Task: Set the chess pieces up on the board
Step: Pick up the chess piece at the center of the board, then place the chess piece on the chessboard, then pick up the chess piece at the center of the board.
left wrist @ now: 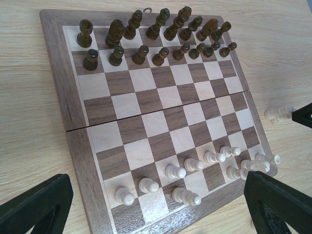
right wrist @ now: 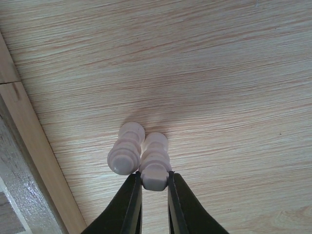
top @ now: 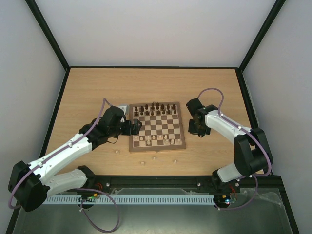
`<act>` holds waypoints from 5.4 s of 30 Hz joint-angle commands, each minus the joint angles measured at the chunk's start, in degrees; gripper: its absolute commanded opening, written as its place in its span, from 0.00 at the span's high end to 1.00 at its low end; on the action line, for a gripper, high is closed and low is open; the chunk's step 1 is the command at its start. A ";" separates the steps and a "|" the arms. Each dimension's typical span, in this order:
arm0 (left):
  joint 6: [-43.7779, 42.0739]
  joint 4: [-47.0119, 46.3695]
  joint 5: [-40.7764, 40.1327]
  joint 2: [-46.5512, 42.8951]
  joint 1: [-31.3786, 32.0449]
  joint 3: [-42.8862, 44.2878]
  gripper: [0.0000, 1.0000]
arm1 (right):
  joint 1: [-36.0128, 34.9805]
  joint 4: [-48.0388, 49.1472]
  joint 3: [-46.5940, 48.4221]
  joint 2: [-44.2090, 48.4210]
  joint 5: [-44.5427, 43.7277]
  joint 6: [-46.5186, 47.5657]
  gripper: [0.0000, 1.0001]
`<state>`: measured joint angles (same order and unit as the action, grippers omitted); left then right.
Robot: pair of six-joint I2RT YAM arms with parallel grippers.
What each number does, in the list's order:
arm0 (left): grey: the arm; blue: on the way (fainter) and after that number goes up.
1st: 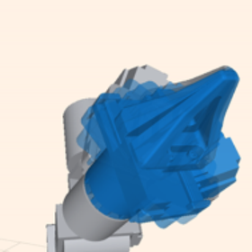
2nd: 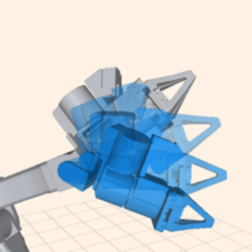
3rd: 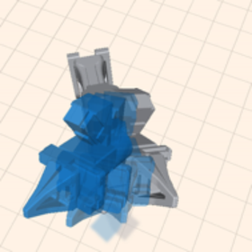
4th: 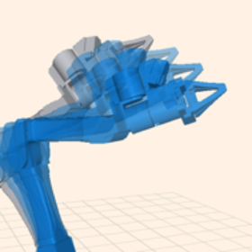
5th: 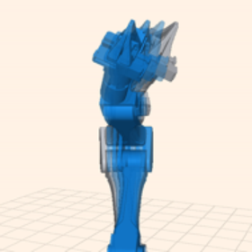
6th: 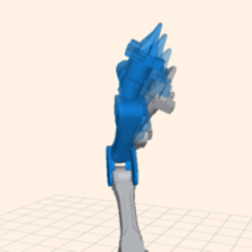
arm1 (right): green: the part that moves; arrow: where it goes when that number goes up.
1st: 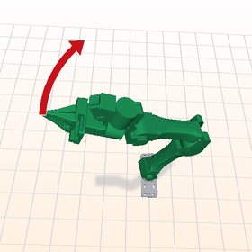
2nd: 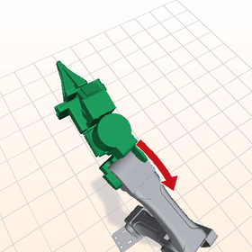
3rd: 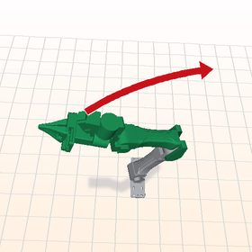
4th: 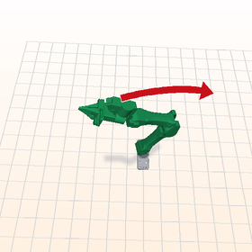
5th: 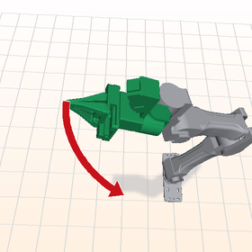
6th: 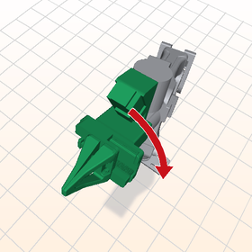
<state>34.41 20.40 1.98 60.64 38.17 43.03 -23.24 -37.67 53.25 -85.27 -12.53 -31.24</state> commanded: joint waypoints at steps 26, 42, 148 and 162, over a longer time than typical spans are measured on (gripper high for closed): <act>-0.80 -0.63 0.66 0.27 -0.47 -0.37 0.01 | 0.75 -6.64 4.73 7.20 -4.22 -1.19 0.90; -0.72 -0.45 -0.06 1.34 -0.56 0.00 0.01 | -0.25 -5.70 10.70 8.18 5.49 1.83 0.93; -0.38 3.94 -2.09 -2.81 -4.80 -0.70 0.01 | -35.33 -9.88 22.48 -3.07 -5.54 -6.50 0.38; -0.44 3.94 -1.34 -3.23 -4.79 -0.49 0.01 | -8.42 -4.69 8.17 11.67 -6.44 -3.29 0.01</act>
<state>34.50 23.97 0.01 58.33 33.71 42.98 -38.33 -43.11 66.63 -74.76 -20.40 -36.93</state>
